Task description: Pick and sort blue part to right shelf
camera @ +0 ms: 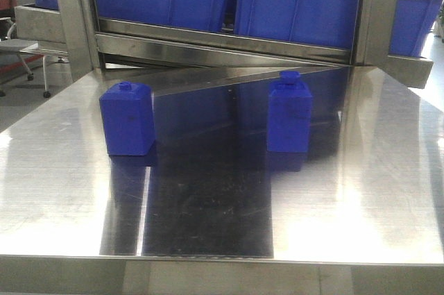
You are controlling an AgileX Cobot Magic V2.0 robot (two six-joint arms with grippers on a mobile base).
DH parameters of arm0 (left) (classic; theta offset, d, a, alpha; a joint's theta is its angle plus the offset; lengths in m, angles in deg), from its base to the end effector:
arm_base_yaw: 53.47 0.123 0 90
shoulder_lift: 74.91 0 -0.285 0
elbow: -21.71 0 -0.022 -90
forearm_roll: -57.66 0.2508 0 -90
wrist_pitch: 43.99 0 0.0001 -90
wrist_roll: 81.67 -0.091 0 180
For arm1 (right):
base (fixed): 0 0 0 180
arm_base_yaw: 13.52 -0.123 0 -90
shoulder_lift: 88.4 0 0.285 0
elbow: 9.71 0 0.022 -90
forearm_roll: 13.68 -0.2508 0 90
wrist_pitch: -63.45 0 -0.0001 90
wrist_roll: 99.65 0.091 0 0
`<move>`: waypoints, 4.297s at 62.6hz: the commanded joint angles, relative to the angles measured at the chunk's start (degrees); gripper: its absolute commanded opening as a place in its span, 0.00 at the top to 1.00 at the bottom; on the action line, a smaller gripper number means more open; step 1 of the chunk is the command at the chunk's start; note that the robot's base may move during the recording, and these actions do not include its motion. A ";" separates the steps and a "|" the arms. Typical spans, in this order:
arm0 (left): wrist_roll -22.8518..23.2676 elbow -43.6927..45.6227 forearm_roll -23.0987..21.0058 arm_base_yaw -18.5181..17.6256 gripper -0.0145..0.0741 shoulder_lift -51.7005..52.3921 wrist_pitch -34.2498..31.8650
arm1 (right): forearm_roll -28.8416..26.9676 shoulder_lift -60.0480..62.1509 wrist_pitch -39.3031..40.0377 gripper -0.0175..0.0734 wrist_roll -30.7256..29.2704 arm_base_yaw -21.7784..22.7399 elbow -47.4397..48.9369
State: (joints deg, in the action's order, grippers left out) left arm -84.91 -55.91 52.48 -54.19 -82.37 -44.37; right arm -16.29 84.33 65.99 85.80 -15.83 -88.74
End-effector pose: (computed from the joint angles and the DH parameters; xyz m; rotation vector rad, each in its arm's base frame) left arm 0.0560 -0.0007 0.2117 -0.0162 1.4783 -0.0372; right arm 0.0566 0.0021 0.2070 0.0750 1.4617 0.1460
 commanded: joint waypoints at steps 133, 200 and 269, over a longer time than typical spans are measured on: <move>0.58 -1.33 0.02 -0.02 0.70 1.22 -4.56 | 7.08 -54.94 -23.37 0.14 14.80 -11.80 39.05; 0.58 -1.33 0.02 -0.02 0.70 1.22 -4.56 | 7.80 -102.78 -69.84 0.15 27.49 -28.94 97.13; 0.58 -1.33 0.02 -0.02 0.70 1.22 -4.56 | 5.26 -112.85 -67.82 0.34 28.67 -26.57 100.42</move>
State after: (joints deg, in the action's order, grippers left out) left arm -84.91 -55.91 52.48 -54.19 -82.37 -44.37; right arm -11.32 -33.09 -2.50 114.91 -42.77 9.55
